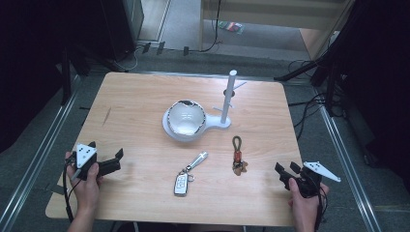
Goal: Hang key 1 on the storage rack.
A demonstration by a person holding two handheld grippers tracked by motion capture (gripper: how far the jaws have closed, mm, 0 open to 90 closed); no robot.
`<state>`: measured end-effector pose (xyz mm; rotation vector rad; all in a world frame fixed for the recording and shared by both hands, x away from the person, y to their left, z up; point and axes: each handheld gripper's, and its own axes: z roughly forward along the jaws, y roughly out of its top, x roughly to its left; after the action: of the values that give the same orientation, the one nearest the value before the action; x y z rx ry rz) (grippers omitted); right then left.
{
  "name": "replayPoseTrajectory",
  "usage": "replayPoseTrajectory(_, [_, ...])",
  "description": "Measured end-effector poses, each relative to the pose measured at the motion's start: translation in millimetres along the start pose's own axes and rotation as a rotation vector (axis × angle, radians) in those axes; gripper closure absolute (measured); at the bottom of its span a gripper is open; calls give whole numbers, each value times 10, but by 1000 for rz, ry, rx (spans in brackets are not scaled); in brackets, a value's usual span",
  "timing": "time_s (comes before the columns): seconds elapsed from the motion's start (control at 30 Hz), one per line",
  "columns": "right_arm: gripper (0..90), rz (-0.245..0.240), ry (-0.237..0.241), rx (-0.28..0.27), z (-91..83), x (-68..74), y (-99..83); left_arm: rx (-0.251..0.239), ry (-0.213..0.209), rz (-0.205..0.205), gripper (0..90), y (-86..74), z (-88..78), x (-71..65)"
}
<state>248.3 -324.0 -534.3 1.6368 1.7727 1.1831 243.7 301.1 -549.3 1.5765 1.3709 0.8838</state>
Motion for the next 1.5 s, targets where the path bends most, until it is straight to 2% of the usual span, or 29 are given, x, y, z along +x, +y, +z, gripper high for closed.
replayPoseTrajectory(0.03, [323, -29, -17, 24, -29, 52, 27, 0, 1, 7, 0, 0, 2, -9])
replayPoseTrajectory(0.07, [327, -32, -26, 39, -41, 76, 46, 4, -2, 11, 0, 1, 4, -10])
replayPoseTrajectory(0.13, [337, -19, -10, 68, -61, 110, 99, 9, -9, 9, 0, 2, 9, -12])
replayPoseTrajectory(0.27, [329, -58, -35, 178, -30, 236, 212, 15, -19, 1, 0, 6, 17, -9])
replayPoseTrajectory(0.4, [313, -94, -66, 311, 67, 361, 283, 20, -24, 3, 0, 11, 30, -14])
replayPoseTrajectory(0.43, [313, -94, -66, 311, 67, 361, 283, 20, -24, 3, 0, 11, 30, -14])
replayPoseTrajectory(0.47, [308, -110, -65, 360, 112, 421, 324, 21, -23, 8, 0, 12, 29, -18])
replayPoseTrajectory(0.53, [308, -121, -86, 411, 151, 456, 361, 17, -20, 2, 0, 10, 27, -17])
replayPoseTrajectory(0.57, [308, -121, -86, 411, 151, 456, 361, 17, -20, 2, 0, 10, 27, -17])
replayPoseTrajectory(0.63, [311, -129, -90, 445, 193, 493, 396, 18, -15, -4, 0, 11, 28, -11])
replayPoseTrajectory(0.67, [308, -144, -105, 496, 246, 537, 427, 25, -11, -7, 0, 14, 29, -5])
replayPoseTrajectory(0.77, [301, -153, -105, 529, 288, 572, 453, 27, -13, -10, 0, 16, 41, -4])
replayPoseTrajectory(0.8, [293, -179, -117, 563, 332, 614, 479, 24, -11, -14, 0, 18, 47, -2])
replayPoseTrajectory(0.83, [293, -179, -117, 563, 332, 614, 479, 24, -11, -14, 0, 18, 47, -2])
replayPoseTrajectory(0.87, [296, -183, -124, 579, 346, 633, 489, 25, -11, -14, 0, 20, 49, 0])
replayPoseTrajectory(0.9, [292, -190, -156, 622, 387, 680, 521, 24, -9, -14, 0, 20, 50, -2])
replayPoseTrajectory(0.97, [292, -197, -162, 639, 407, 700, 538, 25, -7, -14, 0, 20, 50, -4])
replayPoseTrajectory(1.0, [291, -198, -179, 687, 460, 741, 575, 28, -5, -9, 0, 20, 48, -7])
replayPoseTrajectory(1.03, [291, -198, -179, 687, 460, 741, 575, 28, -5, -9, 0, 20, 48, -7])
replayPoseTrajectory(1.07, [272, -206, -180, 720, 505, 781, 610, 29, -6, -6, 0, 21, 48, -9])
replayPoseTrajectory(1.1, [272, -206, -180, 720, 505, 781, 610, 29, -6, -6, 0, 21, 48, -9])
replayPoseTrajectory(1.13, [255, -203, -170, 756, 548, 809, 653, 28, -6, -5, 0, 20, 48, -12])
replayPoseTrajectory(1.17, [255, -203, -170, 756, 548, 809, 653, 28, -6, -5, 0, 20, 48, -12])
replayPoseTrajectory(1.2, [232, -202, -174, 788, 593, 839, 694, 27, -6, -5, 0, 20, 47, -11])
replayPoseTrajectory(1.27, [224, -202, -183, 800, 608, 855, 709, 27, -6, -5, 0, 20, 48, -12])
replayPoseTrajectory(1.3, [222, -220, -193, 818, 650, 890, 750, 27, -5, -3, 0, 20, 49, -14])
replayPoseTrajectory(1.37, [236, -215, -192, 823, 661, 905, 763, 28, -4, -3, 0, 21, 49, -15])
replayPoseTrajectory(1.4, [293, -213, -189, 812, 683, 944, 804, 27, -4, -5, 0, 20, 49, -14])
replayPoseTrajectory(1.5, [314, -216, -171, 806, 716, 981, 844, 27, -5, -6, 0, 20, 48, -11])
